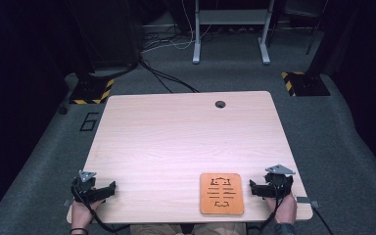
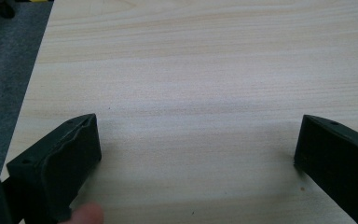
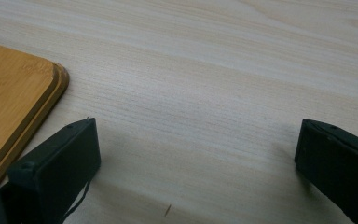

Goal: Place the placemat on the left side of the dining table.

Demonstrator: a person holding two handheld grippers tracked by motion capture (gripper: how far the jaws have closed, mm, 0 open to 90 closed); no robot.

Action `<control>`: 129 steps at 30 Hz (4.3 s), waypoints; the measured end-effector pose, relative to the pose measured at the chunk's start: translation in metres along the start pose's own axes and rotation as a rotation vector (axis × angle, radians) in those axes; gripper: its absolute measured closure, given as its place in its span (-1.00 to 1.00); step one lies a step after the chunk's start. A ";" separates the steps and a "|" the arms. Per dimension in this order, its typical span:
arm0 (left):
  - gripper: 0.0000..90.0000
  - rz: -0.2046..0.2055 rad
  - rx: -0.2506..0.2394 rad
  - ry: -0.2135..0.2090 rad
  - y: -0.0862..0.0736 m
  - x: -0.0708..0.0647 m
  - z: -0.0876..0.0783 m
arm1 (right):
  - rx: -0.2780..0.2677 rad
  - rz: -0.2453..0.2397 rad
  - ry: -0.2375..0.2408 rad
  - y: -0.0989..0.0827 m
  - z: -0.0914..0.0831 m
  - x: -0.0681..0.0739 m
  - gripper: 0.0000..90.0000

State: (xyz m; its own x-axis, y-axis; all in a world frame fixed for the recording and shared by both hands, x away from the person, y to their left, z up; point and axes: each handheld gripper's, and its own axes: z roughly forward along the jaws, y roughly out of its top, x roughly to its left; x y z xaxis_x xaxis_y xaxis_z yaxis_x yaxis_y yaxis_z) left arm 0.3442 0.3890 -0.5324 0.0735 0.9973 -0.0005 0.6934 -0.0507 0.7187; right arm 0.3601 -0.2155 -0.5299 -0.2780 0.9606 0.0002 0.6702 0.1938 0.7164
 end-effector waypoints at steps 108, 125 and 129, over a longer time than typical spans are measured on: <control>-1.00 -0.001 0.003 -0.008 0.002 -0.011 0.002 | 0.026 0.005 0.159 -0.004 -0.013 0.024 -1.00; -1.00 -0.001 0.003 -0.008 0.002 -0.011 0.002 | 0.012 0.009 0.153 -0.006 -0.013 0.020 -1.00; -1.00 -0.001 0.003 -0.008 0.002 -0.011 0.002 | 0.011 0.015 0.151 -0.007 -0.014 0.019 -1.00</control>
State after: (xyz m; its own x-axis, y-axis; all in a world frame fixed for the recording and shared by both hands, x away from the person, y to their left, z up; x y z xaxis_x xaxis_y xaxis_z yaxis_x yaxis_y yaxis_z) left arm 0.3467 0.3780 -0.5324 0.0787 0.9969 -0.0068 0.6955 -0.0500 0.7168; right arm 0.3409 -0.2014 -0.5253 -0.3678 0.9226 0.1166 0.6826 0.1827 0.7076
